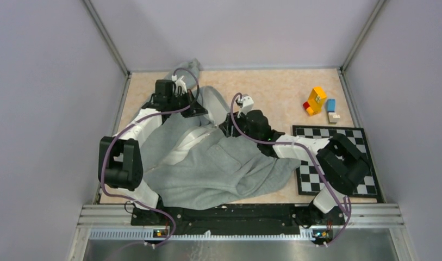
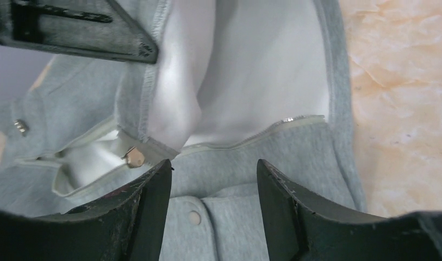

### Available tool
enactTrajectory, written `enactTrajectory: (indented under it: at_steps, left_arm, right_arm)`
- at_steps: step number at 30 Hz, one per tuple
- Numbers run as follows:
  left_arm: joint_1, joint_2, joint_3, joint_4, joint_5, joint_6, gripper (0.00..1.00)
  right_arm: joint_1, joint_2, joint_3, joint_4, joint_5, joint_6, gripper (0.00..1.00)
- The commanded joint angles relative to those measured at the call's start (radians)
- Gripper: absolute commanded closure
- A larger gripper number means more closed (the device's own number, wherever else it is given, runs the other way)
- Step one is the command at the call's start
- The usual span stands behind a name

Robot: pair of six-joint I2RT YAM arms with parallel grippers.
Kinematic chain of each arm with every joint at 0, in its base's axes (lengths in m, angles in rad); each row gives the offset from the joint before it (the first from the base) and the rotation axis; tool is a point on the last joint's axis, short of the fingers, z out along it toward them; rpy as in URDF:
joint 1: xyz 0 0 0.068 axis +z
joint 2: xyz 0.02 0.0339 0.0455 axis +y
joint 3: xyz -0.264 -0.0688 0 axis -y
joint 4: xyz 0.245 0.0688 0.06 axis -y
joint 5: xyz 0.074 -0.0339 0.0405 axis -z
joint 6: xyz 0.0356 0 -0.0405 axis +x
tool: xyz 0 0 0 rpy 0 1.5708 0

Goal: Zip up the jacket

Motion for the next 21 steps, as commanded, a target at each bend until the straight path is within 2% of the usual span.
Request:
enactTrajectory:
  at_steps: [1, 3, 7, 10, 13, 21]
  left_arm:
    - [0.000, -0.057, -0.012, 0.044, 0.019, -0.001, 1.00]
    - [0.000, -0.054, -0.010, 0.042, 0.030, -0.005, 1.00]
    - [0.000, -0.057, -0.014, 0.049, 0.029, -0.008, 1.00]
    - [0.002, -0.053, -0.009, 0.048, 0.052, -0.013, 1.00]
    - [0.002, -0.053, -0.013, 0.051, 0.037, -0.010, 1.00]
    - [0.005, -0.039, -0.009, 0.055, 0.065, -0.023, 1.00]
  right_arm:
    - [-0.012, -0.064, -0.066, 0.186, -0.118, 0.047, 0.42]
    - [-0.018, -0.075, -0.100, 0.262, -0.158, 0.047, 0.43]
    - [-0.049, -0.076, -0.139, 0.367, -0.212, 0.088, 0.52]
    - [-0.054, -0.068, -0.176, 0.463, -0.269, 0.075, 0.53]
    - [-0.055, -0.055, -0.171, 0.457, -0.322, 0.024, 0.54]
    - [-0.031, -0.017, -0.107, 0.385, -0.326, -0.013, 0.55]
